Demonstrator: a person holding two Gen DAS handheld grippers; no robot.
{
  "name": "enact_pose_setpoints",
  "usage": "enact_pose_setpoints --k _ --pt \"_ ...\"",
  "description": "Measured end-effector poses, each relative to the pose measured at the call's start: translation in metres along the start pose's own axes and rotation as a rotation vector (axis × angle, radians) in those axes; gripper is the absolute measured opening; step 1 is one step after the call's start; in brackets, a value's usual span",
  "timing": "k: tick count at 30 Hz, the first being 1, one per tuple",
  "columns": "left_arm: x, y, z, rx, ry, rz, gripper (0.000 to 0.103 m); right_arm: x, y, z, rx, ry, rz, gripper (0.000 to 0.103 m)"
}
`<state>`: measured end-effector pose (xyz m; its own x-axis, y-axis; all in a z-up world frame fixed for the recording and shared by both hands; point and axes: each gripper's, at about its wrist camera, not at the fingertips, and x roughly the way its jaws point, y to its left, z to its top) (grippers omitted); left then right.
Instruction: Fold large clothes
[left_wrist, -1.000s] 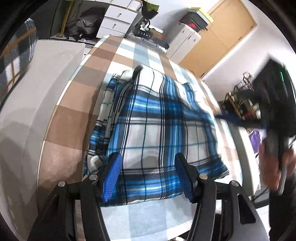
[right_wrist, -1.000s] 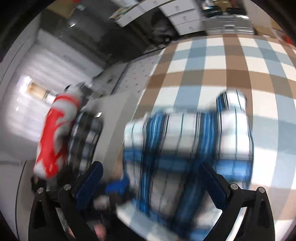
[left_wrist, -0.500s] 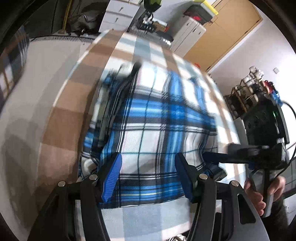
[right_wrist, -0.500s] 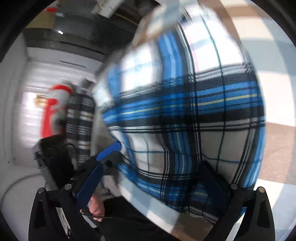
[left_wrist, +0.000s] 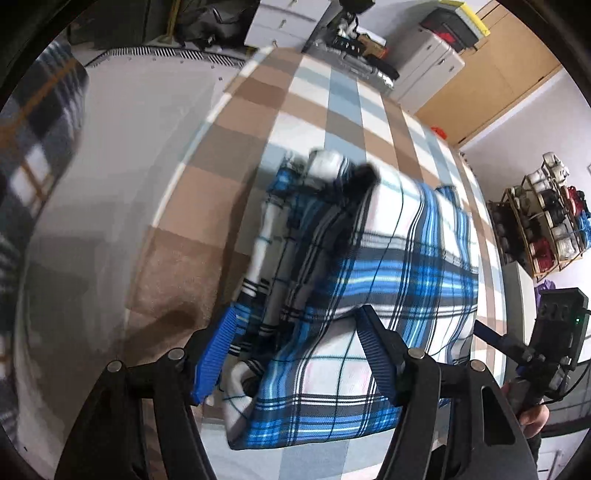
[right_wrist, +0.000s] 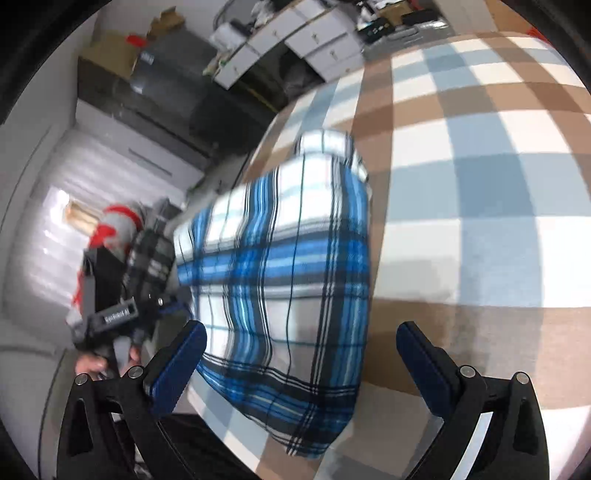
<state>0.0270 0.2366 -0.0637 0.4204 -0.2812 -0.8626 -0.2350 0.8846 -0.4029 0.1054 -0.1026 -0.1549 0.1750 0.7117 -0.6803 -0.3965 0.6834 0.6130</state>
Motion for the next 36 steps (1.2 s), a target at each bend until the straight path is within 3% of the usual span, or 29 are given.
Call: enact_pose_setpoints --k 3,11,14,16,19,25,29,34,35,36 --pt "0.014 -0.002 0.0 0.007 0.053 0.008 0.063 0.017 0.003 -0.004 0.011 0.017 -0.035 0.103" --pt "0.024 -0.009 -0.002 0.052 0.099 -0.007 0.063 0.037 -0.001 -0.003 0.076 0.088 0.097 0.103" --pt "0.029 -0.023 -0.002 0.097 0.097 0.003 0.063 0.034 -0.002 -0.003 0.087 0.076 0.091 0.081" --pt "0.03 -0.033 -0.004 0.136 0.093 0.012 0.063 0.03 -0.008 -0.005 0.095 0.069 0.084 0.054" --pt "0.036 -0.047 -0.008 0.17 0.122 -0.012 0.063 0.02 -0.016 -0.008 0.086 0.067 0.074 0.044" --pt "0.058 -0.102 -0.018 0.277 0.171 -0.071 0.063 -0.021 -0.023 -0.024 0.093 0.041 -0.033 0.043" --pt "0.074 -0.147 -0.028 0.367 0.209 -0.134 0.063 -0.063 -0.042 -0.044 0.13 -0.039 -0.116 0.049" --pt "0.08 -0.167 -0.024 0.394 0.202 -0.153 0.064 -0.087 -0.075 -0.067 0.233 -0.104 -0.06 0.064" --pt "0.078 -0.163 -0.018 0.375 0.187 -0.161 0.064 -0.089 -0.076 -0.068 0.234 -0.116 -0.051 0.068" --pt "0.073 -0.156 -0.016 0.339 0.166 -0.186 0.064 -0.092 -0.076 -0.068 0.237 -0.138 -0.048 0.081"
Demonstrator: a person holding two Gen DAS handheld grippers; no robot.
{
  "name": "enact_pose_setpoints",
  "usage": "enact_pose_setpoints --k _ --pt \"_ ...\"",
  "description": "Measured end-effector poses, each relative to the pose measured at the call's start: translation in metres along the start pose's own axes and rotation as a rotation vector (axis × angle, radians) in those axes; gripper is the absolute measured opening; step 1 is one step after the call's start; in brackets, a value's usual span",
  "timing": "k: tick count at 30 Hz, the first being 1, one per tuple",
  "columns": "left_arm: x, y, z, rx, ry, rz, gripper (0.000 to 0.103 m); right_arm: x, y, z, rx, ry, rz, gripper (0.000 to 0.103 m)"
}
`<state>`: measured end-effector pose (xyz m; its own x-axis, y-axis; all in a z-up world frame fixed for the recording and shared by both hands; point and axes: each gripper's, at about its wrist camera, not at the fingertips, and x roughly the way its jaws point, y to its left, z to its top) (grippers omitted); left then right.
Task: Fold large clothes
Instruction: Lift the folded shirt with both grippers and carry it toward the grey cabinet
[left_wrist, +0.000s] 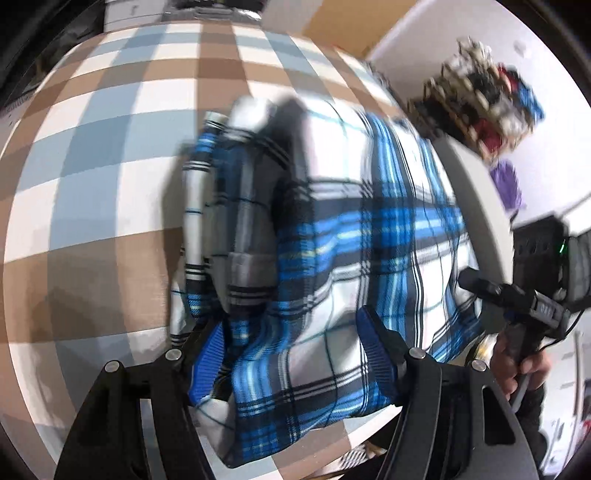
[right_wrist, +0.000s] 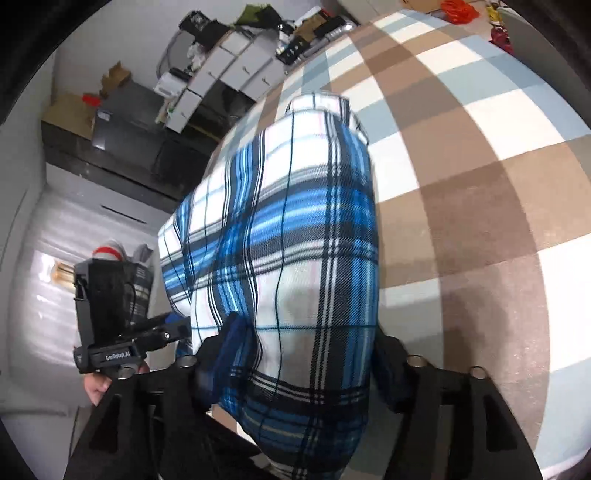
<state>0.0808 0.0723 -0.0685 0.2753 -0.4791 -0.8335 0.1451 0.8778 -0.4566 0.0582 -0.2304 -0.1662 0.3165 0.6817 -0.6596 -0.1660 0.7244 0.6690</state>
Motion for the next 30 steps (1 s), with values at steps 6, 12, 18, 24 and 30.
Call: enact_pose_setpoints --k 6,12,18,24,30 --pt "-0.005 0.05 0.003 -0.171 -0.026 -0.109 0.065 0.01 0.017 0.004 0.004 -0.054 0.029 0.094" --pt "-0.007 0.058 0.007 -0.145 -0.042 -0.104 0.069 0.027 0.016 0.003 -0.028 0.017 0.001 0.094" --pt "0.017 0.035 0.019 -0.086 0.011 -0.096 0.084 0.031 0.017 0.005 -0.045 0.031 0.011 0.095" --pt "0.029 0.013 0.025 -0.071 0.032 -0.171 0.101 0.033 0.0 0.011 0.025 0.04 0.059 0.08" --pt "0.025 0.015 0.018 -0.064 0.031 -0.208 0.085 0.035 0.0 0.012 0.018 0.035 0.052 0.064"
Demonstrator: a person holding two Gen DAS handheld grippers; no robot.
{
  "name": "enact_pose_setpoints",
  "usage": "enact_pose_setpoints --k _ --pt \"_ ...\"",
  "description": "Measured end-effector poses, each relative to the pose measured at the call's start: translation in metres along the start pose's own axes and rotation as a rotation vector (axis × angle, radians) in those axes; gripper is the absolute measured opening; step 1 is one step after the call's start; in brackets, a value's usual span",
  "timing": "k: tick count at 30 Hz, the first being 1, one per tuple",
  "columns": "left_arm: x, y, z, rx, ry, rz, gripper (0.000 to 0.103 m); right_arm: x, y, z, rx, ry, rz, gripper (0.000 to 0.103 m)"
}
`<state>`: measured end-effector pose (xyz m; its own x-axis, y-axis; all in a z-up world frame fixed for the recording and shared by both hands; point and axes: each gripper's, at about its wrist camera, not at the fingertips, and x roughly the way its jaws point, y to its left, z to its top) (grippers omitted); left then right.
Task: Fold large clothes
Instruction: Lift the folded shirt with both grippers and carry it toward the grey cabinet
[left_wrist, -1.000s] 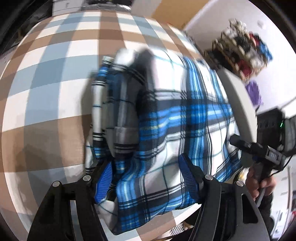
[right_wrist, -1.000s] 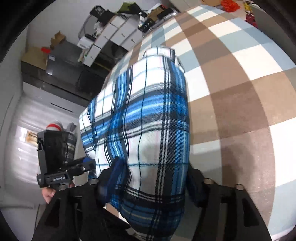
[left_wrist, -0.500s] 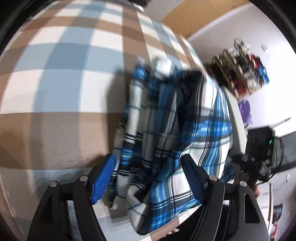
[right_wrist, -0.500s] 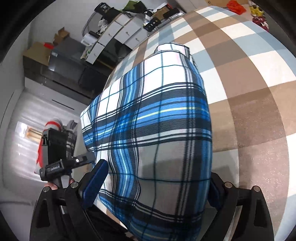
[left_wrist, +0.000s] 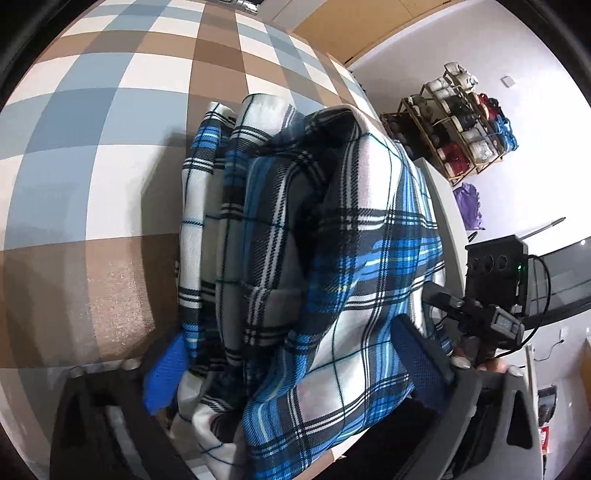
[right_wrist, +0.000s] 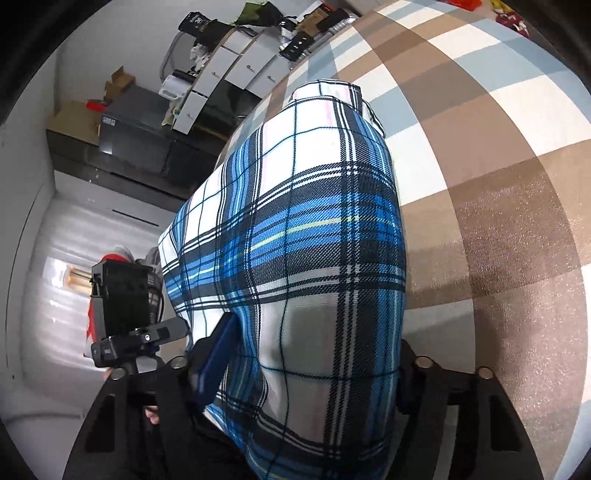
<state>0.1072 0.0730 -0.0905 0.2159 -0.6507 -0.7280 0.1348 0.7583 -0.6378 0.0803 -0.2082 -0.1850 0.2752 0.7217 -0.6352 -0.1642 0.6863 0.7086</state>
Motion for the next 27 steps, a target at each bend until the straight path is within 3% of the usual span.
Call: enact_pose_setpoints --k 1,4,6,9,15,21,23,25,27 --pt "-0.003 0.004 -0.002 -0.006 0.004 -0.012 0.067 0.0 0.0 0.0 0.003 -0.001 -0.003 0.059" --pt "-0.01 0.009 -0.004 -0.017 -0.007 -0.041 0.045 -0.009 -0.001 -0.005 -0.004 -0.016 -0.001 0.047" --pt "-0.016 0.007 -0.007 0.002 -0.019 -0.043 0.035 -0.01 0.004 -0.008 -0.047 -0.022 -0.036 0.044" --pt "-0.019 0.001 -0.009 0.036 -0.038 -0.024 0.028 -0.009 0.016 -0.011 -0.108 -0.038 -0.084 0.042" --pt "-0.025 0.004 -0.014 0.022 -0.055 -0.06 0.026 -0.016 0.029 -0.019 -0.176 -0.072 -0.076 0.041" --pt "-0.023 0.001 -0.013 0.038 -0.053 -0.051 0.025 -0.013 0.012 -0.012 -0.119 -0.057 -0.024 0.04" --pt "-0.018 0.004 -0.013 0.018 -0.044 -0.039 0.03 -0.006 0.007 -0.006 -0.101 -0.029 -0.01 0.046" --pt "-0.011 0.007 -0.012 -0.009 -0.026 0.007 0.053 0.001 -0.01 -0.005 -0.002 0.011 0.027 0.053" --pt "-0.008 0.009 -0.011 -0.027 -0.014 0.016 0.059 0.001 -0.013 -0.004 0.011 0.013 0.052 0.053"
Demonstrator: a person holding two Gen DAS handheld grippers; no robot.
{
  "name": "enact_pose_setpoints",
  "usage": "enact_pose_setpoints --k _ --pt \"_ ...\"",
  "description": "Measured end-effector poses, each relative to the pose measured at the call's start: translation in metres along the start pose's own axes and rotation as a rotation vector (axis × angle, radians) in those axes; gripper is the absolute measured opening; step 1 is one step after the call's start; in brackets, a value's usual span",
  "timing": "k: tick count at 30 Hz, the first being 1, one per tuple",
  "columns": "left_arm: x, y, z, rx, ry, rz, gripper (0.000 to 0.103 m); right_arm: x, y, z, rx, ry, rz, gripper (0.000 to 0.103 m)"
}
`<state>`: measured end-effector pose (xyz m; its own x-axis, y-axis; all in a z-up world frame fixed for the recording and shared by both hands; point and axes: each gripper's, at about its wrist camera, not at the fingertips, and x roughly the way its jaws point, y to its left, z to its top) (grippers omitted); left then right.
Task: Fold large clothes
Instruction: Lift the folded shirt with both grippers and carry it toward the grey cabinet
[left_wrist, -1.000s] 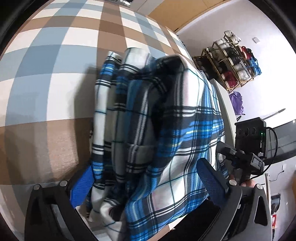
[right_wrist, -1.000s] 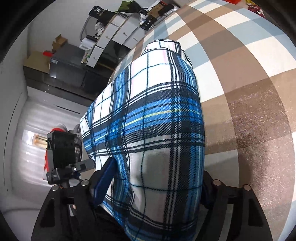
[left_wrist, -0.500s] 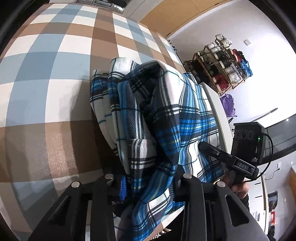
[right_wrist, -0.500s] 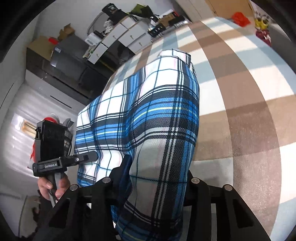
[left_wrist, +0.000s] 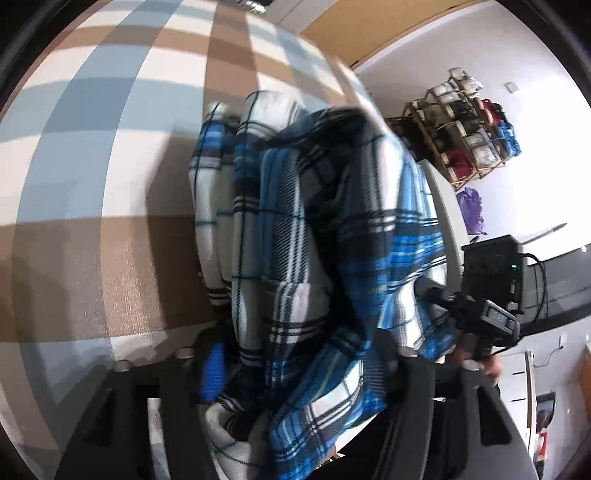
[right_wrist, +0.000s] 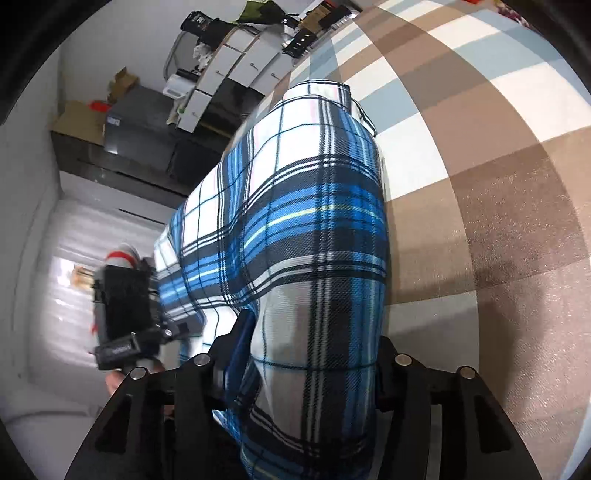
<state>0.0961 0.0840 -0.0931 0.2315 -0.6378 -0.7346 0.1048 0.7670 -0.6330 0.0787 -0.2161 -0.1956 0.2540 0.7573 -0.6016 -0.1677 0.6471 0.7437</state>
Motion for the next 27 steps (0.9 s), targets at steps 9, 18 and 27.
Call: enact_pose_setpoints --k 9,18,27 --pt "-0.002 -0.007 0.004 0.0 0.013 -0.103 0.036 0.004 -0.001 0.003 0.011 0.004 0.0 0.046" --pt "-0.031 -0.016 -0.006 0.017 -0.055 -0.127 0.023 -0.022 0.056 -0.021 -0.221 -0.123 -0.082 0.033" --pt "-0.079 -0.027 -0.013 0.066 -0.14 -0.082 0.023 -0.031 0.095 -0.024 -0.223 -0.181 0.017 0.031"
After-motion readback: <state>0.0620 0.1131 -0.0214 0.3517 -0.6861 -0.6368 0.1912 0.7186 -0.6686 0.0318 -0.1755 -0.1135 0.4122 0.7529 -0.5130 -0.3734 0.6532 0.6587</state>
